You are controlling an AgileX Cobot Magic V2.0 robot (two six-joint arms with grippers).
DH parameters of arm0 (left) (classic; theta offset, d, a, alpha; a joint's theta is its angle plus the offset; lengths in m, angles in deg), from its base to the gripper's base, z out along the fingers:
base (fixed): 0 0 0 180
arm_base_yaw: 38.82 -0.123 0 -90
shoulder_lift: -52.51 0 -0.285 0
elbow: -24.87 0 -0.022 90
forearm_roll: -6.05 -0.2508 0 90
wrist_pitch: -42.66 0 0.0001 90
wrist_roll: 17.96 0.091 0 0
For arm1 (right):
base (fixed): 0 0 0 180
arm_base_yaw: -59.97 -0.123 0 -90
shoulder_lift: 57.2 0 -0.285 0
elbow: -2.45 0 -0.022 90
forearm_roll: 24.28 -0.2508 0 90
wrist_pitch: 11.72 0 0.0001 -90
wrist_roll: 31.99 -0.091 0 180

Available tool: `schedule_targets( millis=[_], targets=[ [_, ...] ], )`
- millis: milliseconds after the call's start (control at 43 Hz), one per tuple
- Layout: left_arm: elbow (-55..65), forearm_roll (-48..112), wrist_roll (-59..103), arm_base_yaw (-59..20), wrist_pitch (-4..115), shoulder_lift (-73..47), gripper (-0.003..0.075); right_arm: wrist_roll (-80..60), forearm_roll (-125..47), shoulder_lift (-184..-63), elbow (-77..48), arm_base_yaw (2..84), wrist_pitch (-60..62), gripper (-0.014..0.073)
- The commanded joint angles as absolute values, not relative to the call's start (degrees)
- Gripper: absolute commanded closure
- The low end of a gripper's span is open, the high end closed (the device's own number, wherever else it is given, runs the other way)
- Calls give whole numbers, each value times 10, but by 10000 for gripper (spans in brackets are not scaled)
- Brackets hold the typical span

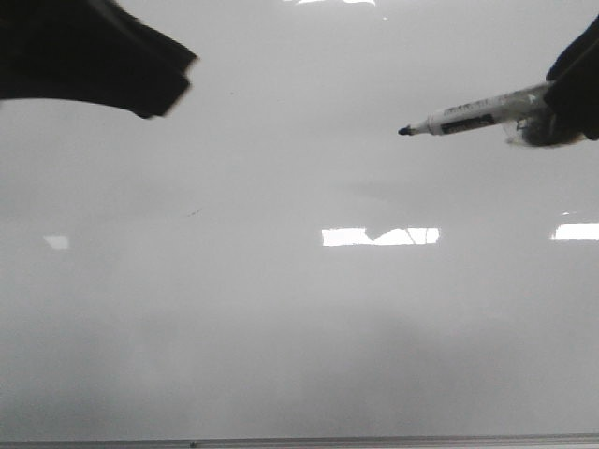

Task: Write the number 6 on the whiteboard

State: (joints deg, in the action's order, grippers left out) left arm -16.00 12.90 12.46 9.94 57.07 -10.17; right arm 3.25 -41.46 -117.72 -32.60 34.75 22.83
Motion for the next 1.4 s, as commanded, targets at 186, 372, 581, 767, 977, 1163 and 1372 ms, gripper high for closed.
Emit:
schedule_targets(
  millis=[186, 372, 581, 767, 977, 1163, 1372],
  targets=[
    [-309, 219, 118, 92, 470, 188, 741, 37, -463, -1235, -291, 336, 123, 662],
    [-348, 219, 118, 92, 469, 302, 741, 37, -463, -1331, -218, 300, 114, 662],
    [-352, 219, 118, 92, 469, 321, 741, 37, -463, -1419, -152, 304, 18, 662],
    [-352, 219, 118, 92, 469, 321, 741, 37, -463, -1466, -108, 304, -22, 662],
    [-352, 219, 118, 92, 469, 321, 741, 37, -476, -1529, -71, 287, 2, 662],
    [-353, 219, 118, 92, 469, 321, 741, 37, -468, -1583, -70, 239, 66, 662],
    [-353, 219, 118, 92, 470, 321, 741, 37, -468, -1568, -104, 262, 72, 652]
  ],
)
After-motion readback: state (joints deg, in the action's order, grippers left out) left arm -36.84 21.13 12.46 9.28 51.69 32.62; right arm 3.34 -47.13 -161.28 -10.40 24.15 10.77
